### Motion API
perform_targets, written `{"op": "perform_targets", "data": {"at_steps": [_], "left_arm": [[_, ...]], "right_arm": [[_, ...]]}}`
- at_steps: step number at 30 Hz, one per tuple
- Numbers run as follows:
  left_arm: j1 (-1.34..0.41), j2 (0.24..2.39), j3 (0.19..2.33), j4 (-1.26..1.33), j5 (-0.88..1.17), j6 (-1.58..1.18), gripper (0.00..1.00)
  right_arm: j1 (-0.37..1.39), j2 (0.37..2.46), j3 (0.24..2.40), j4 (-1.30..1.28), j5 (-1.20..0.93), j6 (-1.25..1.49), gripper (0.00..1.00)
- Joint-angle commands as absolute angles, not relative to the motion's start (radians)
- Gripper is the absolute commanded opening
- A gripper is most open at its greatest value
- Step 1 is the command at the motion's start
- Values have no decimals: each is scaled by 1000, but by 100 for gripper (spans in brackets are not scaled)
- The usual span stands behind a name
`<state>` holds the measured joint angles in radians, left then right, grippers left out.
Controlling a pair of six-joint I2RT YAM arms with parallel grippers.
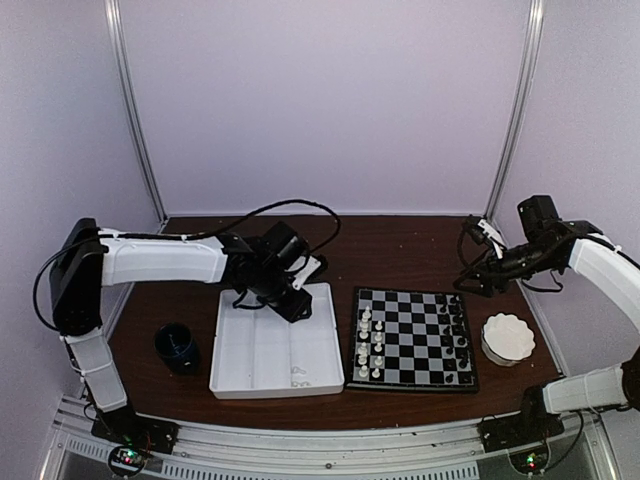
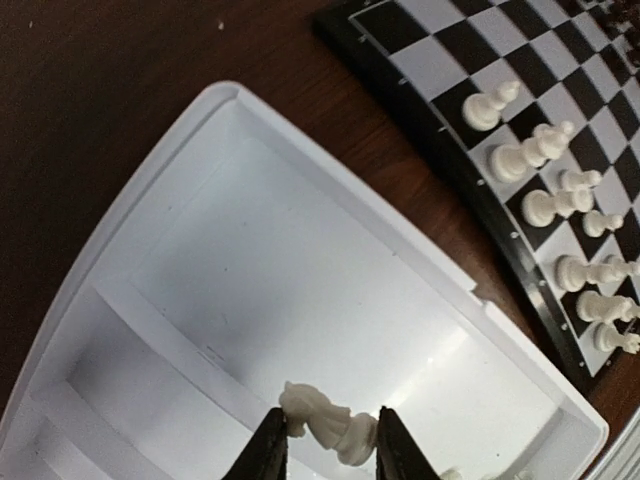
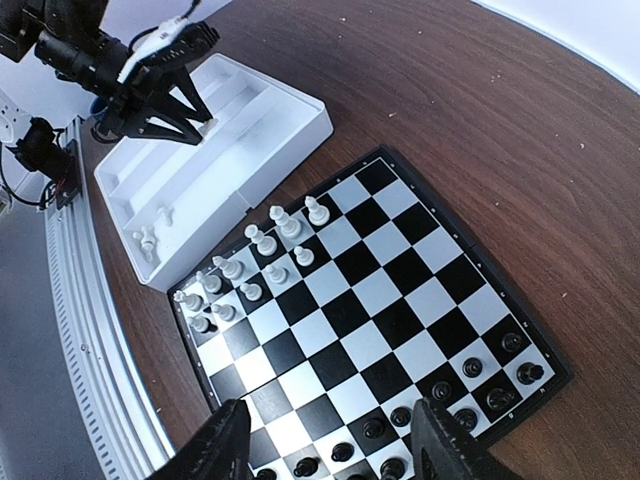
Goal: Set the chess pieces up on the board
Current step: Pick up the knight from the storage box, then pass from the left arm to the right
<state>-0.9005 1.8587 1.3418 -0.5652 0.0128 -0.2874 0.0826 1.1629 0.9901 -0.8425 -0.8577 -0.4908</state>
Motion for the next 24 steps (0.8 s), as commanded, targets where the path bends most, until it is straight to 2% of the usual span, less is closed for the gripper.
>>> {"op": "perform_targets", "data": {"at_steps": [1, 5, 13, 18, 24], "left_arm": [[-903, 1731, 1290, -371, 156, -120, 29], [-895, 1680, 1303, -369, 254, -57, 29], [-896, 1524, 1266, -304, 273, 80, 30], [-903, 1470, 1266, -302, 262, 114, 30], [-945, 1459, 1283, -346, 181, 185, 30]], "right_arm": [[85, 1181, 1041, -858, -931, -477, 57], [150, 1289, 1135, -921, -959, -492, 57], [320, 1579, 1435, -986, -1045, -299, 54], [418, 1794, 1650, -1023, -1189, -136, 51], [506, 1913, 1793, -954, -1309, 32, 53]]}}
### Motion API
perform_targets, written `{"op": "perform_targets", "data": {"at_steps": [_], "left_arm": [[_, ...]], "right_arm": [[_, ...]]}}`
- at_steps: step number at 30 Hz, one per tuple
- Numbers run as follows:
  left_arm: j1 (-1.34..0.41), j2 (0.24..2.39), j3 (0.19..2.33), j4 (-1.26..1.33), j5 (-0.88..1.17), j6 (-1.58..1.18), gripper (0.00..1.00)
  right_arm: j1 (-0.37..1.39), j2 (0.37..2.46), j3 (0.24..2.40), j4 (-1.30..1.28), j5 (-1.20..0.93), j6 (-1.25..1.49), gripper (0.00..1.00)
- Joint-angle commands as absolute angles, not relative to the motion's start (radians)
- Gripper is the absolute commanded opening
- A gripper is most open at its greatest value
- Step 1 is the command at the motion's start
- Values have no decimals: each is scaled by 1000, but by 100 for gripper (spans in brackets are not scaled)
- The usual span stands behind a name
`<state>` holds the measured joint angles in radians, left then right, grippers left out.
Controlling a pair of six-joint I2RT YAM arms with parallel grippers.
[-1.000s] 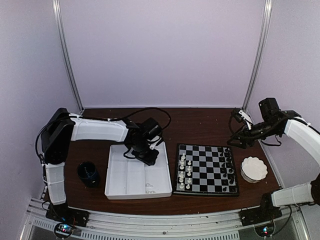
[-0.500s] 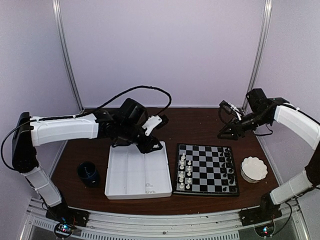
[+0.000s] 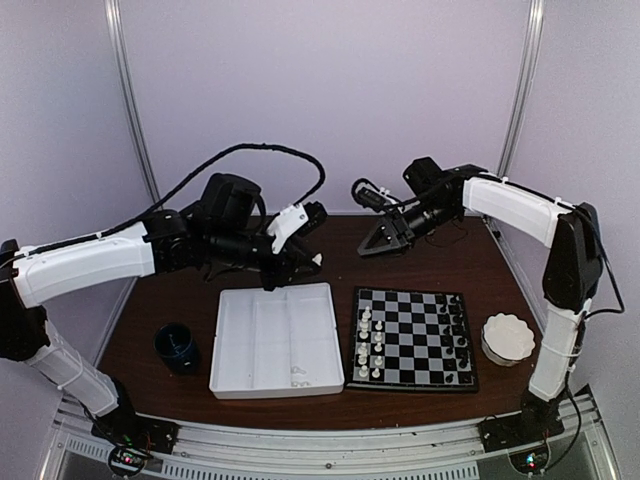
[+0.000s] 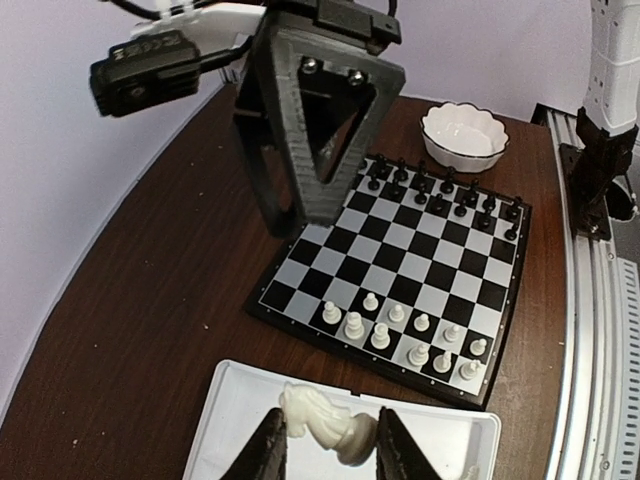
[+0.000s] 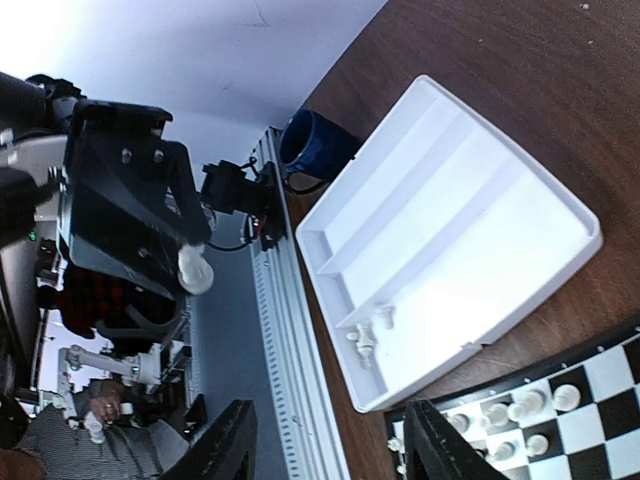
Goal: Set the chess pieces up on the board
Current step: Pass from the left arm to the right
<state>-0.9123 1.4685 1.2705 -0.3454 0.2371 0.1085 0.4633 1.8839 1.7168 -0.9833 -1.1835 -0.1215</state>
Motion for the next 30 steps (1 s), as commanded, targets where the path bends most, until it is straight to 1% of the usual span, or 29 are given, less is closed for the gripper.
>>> {"op": "perform_targets", "data": {"at_steps": [1, 8, 10, 17, 24, 30], "left_arm": [[-954, 1461, 1289, -358, 159, 198, 30], [-1000, 1485, 1326, -390, 69, 250, 30], [-1007, 1488, 1330, -391, 49, 255, 30], [-1008, 1491, 1333, -393, -9, 256, 30], [-1008, 1492, 1333, -386, -28, 253, 30], [-1011, 1499, 1339, -382, -36, 254, 30]], "right_arm": [[519, 1921, 1799, -913, -1324, 71, 53], [570, 1921, 1752, -569, -1386, 413, 54], [581, 1921, 1741, -518, -1389, 473, 55], [615, 1883, 1643, -394, -1398, 562, 54], [628, 1856, 1613, -378, -1398, 565, 53], [646, 1856, 1601, -373, -1398, 569, 46]]}}
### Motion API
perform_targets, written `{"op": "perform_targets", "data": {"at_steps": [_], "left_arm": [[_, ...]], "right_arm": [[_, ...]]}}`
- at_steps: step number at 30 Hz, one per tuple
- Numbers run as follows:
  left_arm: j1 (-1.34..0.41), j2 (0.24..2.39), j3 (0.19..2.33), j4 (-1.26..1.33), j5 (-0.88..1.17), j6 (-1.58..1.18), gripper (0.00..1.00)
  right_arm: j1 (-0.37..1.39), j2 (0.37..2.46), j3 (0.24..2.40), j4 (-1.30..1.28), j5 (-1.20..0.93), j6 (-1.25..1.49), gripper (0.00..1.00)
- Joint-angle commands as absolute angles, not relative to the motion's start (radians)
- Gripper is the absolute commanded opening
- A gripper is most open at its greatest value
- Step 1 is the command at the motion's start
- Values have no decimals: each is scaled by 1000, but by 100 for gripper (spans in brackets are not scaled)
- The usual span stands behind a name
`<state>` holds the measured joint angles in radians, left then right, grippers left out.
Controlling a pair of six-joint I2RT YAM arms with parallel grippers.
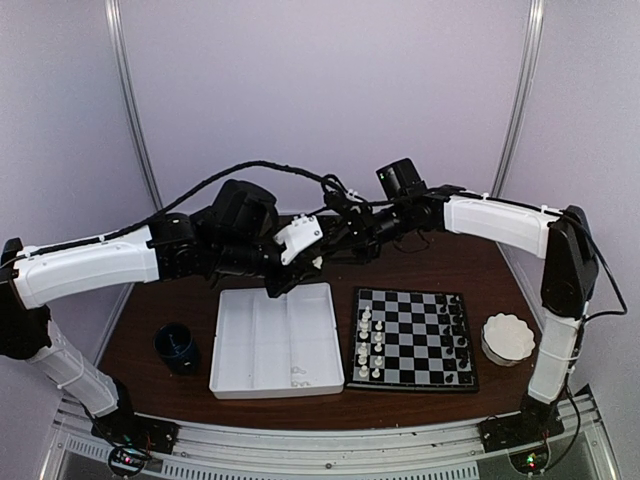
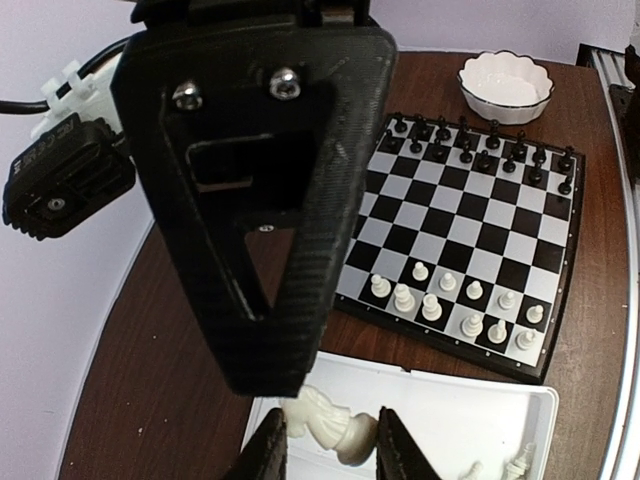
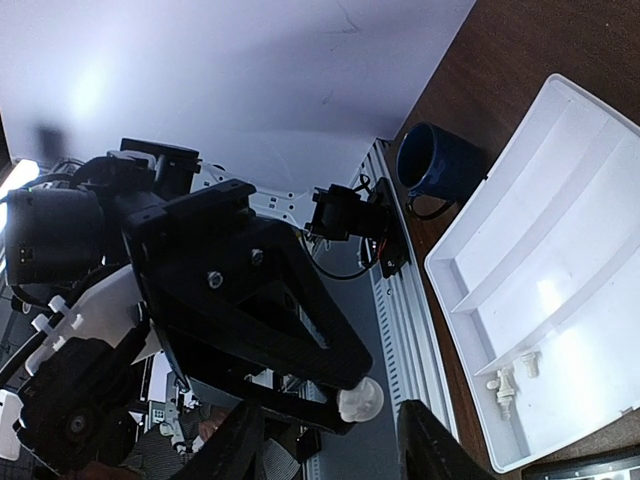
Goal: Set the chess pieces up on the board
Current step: Pass from the left arm to the right
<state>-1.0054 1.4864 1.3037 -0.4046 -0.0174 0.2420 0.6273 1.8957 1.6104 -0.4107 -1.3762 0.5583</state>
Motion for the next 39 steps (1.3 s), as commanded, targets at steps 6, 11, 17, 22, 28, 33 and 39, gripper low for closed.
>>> {"op": "perform_targets", "data": {"at_steps": [6, 11, 17, 22, 28, 33, 39], "left_arm": [[-1011, 1503, 1338, -382, -52, 249, 30], [-1011, 1503, 1336, -375, -53, 245, 30], [-1010, 1504, 1336, -372, -47, 244, 30], [-1009, 1506, 1336, -370, -37, 242, 30], [-1011, 1507, 1338, -370, -32, 242, 30], [-1010, 1516, 1339, -370, -34, 243, 30], [-1009, 1527, 1344, -368, -32, 243, 29]], "right_arm": [[659, 1855, 1588, -332, -1408, 601, 36], [663, 1860, 1582, -318, -1407, 612, 35], [664, 1871, 1582, -314, -1402, 611, 28], [667, 1885, 1590, -316, -1396, 607, 25], [669, 1902, 1614, -386, -1370, 553, 26], [670, 1914, 1630, -435, -1350, 515, 27], [672, 1922, 1641, -490, -1329, 469, 29]]}}
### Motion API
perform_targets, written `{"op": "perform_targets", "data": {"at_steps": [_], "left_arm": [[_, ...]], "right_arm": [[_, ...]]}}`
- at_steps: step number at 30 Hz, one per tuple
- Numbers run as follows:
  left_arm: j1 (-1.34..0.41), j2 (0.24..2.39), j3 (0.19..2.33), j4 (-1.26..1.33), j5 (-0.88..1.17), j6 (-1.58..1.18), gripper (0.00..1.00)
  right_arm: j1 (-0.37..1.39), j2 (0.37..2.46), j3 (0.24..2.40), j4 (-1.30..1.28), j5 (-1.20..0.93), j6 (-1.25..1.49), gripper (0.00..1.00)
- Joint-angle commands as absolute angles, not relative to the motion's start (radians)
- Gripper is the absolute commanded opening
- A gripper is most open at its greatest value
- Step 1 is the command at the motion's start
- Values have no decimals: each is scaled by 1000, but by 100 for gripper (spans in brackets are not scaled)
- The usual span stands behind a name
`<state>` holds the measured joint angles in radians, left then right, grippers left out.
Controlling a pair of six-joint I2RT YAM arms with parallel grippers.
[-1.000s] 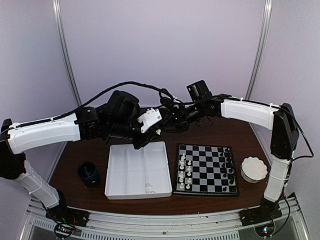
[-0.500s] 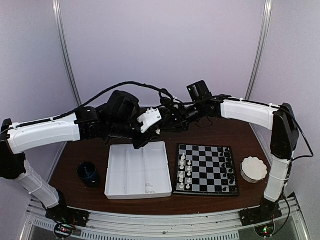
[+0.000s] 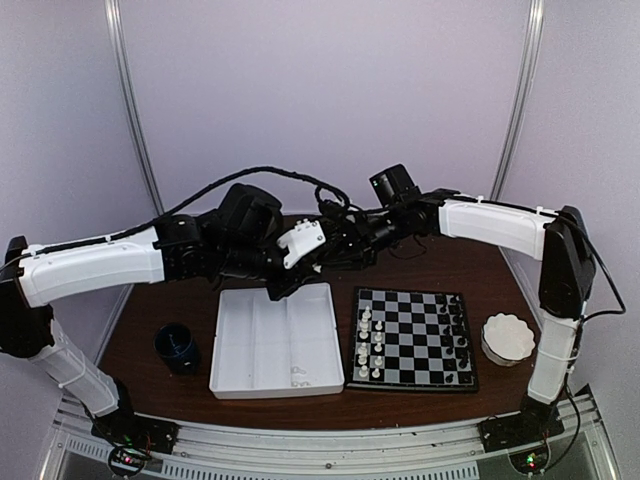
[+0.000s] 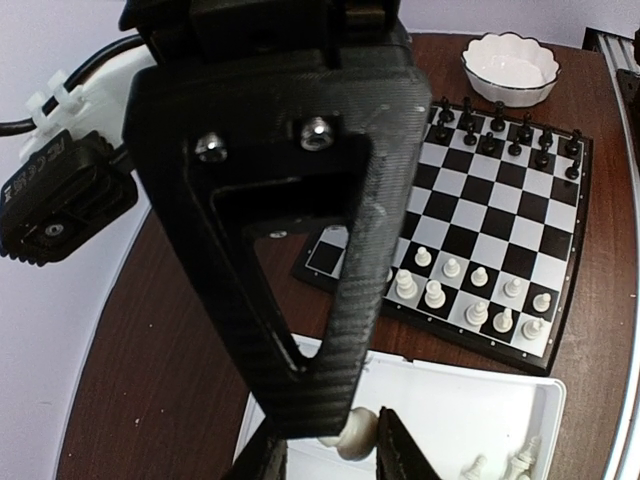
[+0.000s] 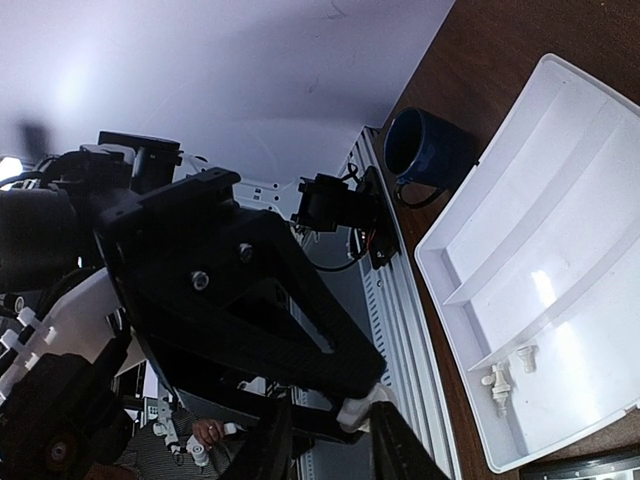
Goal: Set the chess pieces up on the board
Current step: Pass from the left arm to the right
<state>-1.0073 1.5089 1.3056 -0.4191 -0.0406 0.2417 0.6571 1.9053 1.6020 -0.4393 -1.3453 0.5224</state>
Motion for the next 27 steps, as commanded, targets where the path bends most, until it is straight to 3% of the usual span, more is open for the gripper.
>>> {"op": "perform_targets", "data": {"at_steps": [1, 13, 21, 25, 27], "left_arm": [[-1011, 1528, 1346, -370, -29, 243, 30], [-1011, 1546, 1356, -367, -11, 239, 30], [-1009, 1486, 1268, -324, -15, 229, 54], [-979, 1420, 1176, -264, -14, 193, 67], [-952, 1391, 1126, -234, -1, 166, 68]], "right_arm": [[672, 1922, 1646, -504, -1323, 457, 28], [672, 1946, 1674, -562, -1299, 401, 3], [653, 1930, 1841, -978, -1063, -108, 0], [627, 1828, 1708, -918, -875, -249, 0], [620, 1773, 1607, -857, -779, -307, 0]]}}
